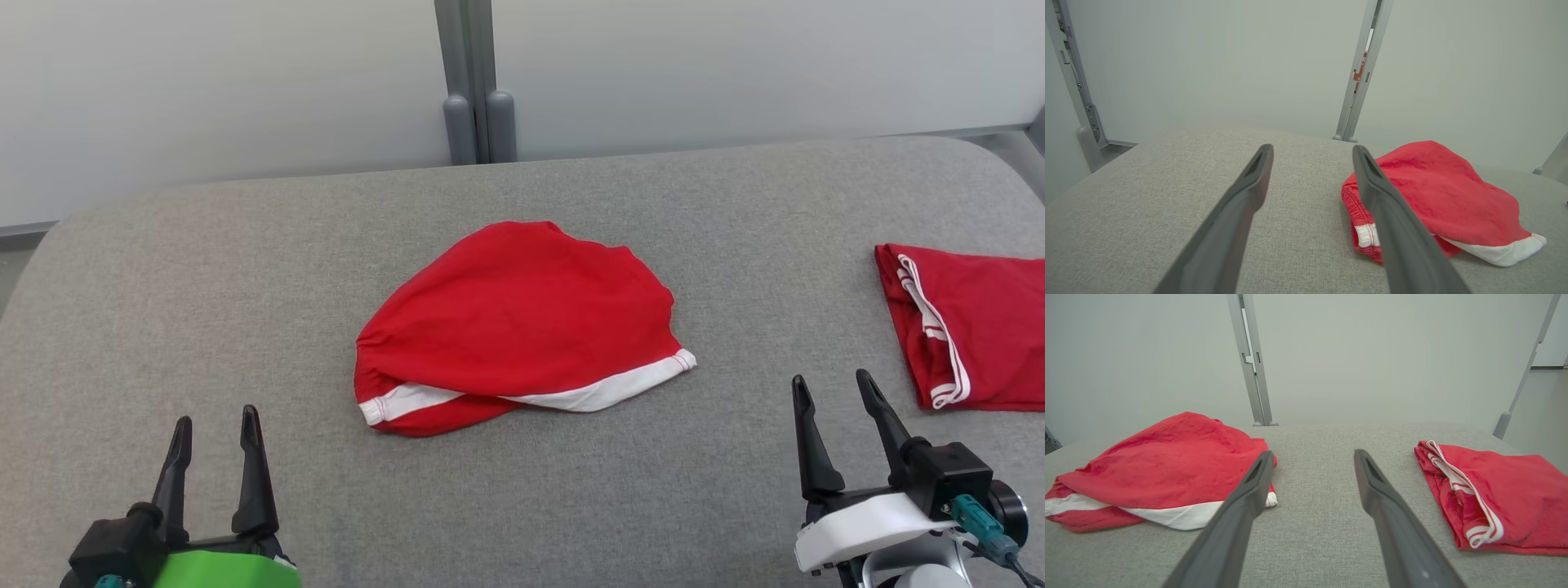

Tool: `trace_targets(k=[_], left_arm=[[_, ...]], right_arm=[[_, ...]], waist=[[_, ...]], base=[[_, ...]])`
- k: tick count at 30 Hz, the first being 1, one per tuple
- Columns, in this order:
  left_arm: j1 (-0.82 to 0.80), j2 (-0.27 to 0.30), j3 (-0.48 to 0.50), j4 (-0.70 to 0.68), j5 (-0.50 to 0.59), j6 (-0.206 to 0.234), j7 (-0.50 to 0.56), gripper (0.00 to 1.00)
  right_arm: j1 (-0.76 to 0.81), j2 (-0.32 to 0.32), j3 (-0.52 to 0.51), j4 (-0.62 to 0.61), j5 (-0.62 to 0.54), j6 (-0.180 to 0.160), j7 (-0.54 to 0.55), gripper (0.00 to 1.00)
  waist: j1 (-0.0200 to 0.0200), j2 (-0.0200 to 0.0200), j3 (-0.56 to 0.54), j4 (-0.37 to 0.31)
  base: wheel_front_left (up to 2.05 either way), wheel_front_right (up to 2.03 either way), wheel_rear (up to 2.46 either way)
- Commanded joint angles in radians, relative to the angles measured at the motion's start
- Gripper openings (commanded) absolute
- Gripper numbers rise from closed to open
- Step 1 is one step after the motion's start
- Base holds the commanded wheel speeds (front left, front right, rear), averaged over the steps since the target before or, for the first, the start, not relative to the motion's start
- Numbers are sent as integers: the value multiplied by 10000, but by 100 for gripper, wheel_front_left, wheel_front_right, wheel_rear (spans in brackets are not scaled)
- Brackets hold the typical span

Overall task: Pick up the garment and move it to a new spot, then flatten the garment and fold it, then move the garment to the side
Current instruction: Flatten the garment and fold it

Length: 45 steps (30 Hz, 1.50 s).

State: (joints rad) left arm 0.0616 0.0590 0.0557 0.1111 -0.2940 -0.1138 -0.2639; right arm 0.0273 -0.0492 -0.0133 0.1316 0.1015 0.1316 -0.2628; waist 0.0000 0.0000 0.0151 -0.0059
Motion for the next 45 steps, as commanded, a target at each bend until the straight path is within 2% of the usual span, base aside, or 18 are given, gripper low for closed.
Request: trace_targets(k=[1, 8, 21, 30, 36, 41, 45], left_arm=[[170, -24, -24, 81, 145, -57, 0, 100], [247, -72, -185, 664, 281, -169, 0, 100], [353, -78, -570, 622, 28, -172, 0, 100], [209, -78, -812, 1199, -163, -172, -1, 100], [-852, -31, -1769, 2869, -454, -172, 1, 100], [-2060, 64, -2720, 4424, -742, -173, -1, 100], [-2845, 57, -3069, 5144, -997, -173, -1, 100]], right_arm=[[138, -28, 26, 74, -32, -20, -24, 100], [143, -26, 171, 364, 54, -20, -24, 100], [278, -25, 217, 457, 170, -20, -24, 100], [234, -23, 185, 577, 272, -18, -24, 100], [-740, -29, 638, 2110, 196, -20, 102, 100], [-2510, -45, 931, 3846, 300, -20, 922, 100], [-3745, -41, 1190, 5134, 620, -20, 1232, 100]], waist=[[0, 0, -295, 287], [0, 0, -464, 273], [0, 0, -516, 40], [0, 0, -383, 123], [0, 0, -118, 176], [0, 0, 310, 196], [0, 0, 607, 274]], base=[[0, 0, 0], [0, 0, 0], [0, 0, 0], [0, 0, 0], [0, 0, 0], [0, 0, 0], [0, 0, 0]])
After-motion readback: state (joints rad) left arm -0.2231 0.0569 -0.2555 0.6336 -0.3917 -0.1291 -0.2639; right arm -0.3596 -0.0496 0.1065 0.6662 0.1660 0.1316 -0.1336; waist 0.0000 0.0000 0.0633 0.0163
